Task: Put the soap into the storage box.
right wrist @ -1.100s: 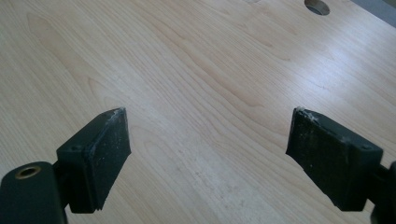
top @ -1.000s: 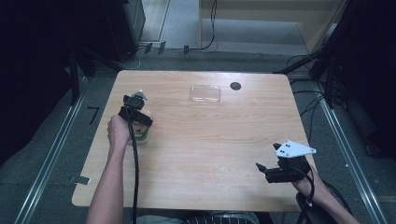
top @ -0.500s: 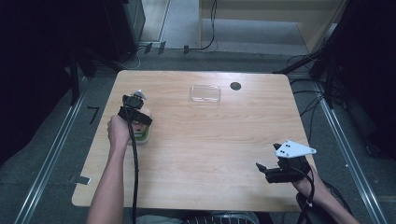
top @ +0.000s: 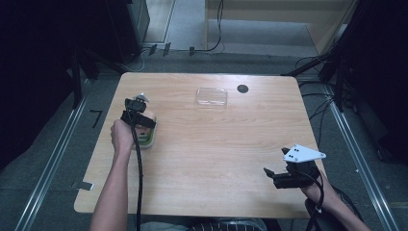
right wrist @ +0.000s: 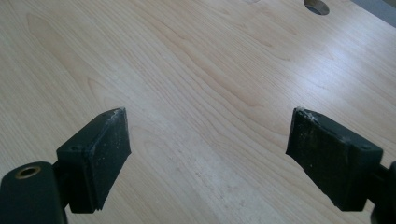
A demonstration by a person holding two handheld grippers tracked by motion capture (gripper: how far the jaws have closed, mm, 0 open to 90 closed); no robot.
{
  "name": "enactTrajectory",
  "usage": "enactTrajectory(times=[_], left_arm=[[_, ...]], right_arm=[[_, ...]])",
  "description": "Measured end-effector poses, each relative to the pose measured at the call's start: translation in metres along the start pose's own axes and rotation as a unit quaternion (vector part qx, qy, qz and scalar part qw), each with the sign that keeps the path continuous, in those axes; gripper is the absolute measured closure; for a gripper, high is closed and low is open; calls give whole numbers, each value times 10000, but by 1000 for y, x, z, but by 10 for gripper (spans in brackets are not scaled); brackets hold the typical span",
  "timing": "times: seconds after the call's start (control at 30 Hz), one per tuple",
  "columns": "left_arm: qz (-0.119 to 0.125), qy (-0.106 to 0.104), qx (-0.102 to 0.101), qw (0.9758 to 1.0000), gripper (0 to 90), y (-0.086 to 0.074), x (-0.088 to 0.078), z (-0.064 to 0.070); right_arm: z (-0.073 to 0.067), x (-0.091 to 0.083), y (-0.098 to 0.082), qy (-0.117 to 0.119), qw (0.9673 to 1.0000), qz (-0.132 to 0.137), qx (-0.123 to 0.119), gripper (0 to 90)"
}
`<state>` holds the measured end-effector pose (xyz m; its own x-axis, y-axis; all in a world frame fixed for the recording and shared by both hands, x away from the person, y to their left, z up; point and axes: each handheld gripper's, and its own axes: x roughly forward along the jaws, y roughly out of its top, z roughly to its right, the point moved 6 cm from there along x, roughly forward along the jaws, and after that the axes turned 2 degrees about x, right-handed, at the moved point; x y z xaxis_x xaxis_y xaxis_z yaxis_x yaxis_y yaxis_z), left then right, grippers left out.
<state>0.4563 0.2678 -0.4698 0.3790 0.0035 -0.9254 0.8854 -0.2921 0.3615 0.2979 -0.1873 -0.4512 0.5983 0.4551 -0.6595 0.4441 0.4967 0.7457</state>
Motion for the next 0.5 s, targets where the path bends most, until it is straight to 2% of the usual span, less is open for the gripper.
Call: enactTrajectory(times=[0.23,0.5], left_arm=[[55,99,-211,9997,334,-2,5,-5],[36,138,-343,9993,333,-7,12,-9]], right_arm=[[0,-1,-1,-11,10000,-7,14,134],[0,-1,-1,-14,10000,-3,16,134]])
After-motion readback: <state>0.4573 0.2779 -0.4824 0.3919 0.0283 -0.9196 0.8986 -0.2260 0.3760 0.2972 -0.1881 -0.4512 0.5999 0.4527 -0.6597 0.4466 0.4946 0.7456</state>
